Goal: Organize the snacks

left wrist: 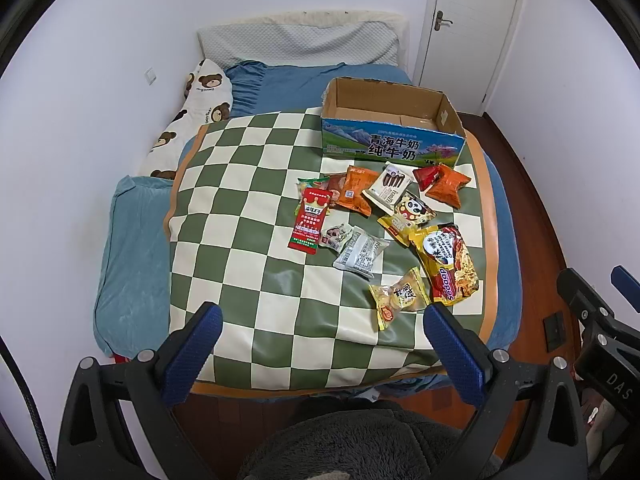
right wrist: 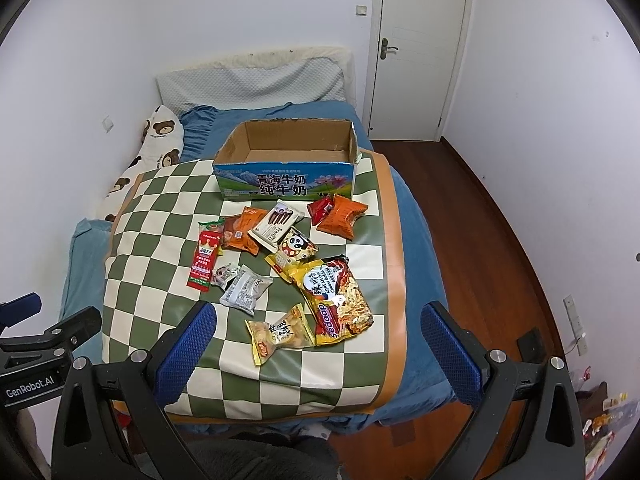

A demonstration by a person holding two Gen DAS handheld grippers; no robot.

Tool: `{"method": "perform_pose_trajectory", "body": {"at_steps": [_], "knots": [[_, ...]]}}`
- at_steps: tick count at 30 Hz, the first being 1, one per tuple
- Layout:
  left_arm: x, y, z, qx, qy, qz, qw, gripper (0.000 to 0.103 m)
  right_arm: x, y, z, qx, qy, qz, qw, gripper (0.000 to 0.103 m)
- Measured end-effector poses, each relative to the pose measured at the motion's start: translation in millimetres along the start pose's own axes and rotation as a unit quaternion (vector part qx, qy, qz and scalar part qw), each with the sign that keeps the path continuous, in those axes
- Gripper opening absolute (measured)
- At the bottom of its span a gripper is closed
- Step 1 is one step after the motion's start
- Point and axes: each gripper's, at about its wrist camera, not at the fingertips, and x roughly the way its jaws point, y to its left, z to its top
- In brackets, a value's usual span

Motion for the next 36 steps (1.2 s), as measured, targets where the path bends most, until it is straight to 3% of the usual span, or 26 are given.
{"method": "perform_pose_trajectory", "body": {"at_steps": [36], "knots": [[-4.1, -5.9, -3.7, -0.002, 0.0, -0.004, 1.0, 0.103, -4.6, 0.5, 4.5, 0.001, -0.002, 0.007, 1.0, 0.103]]}}
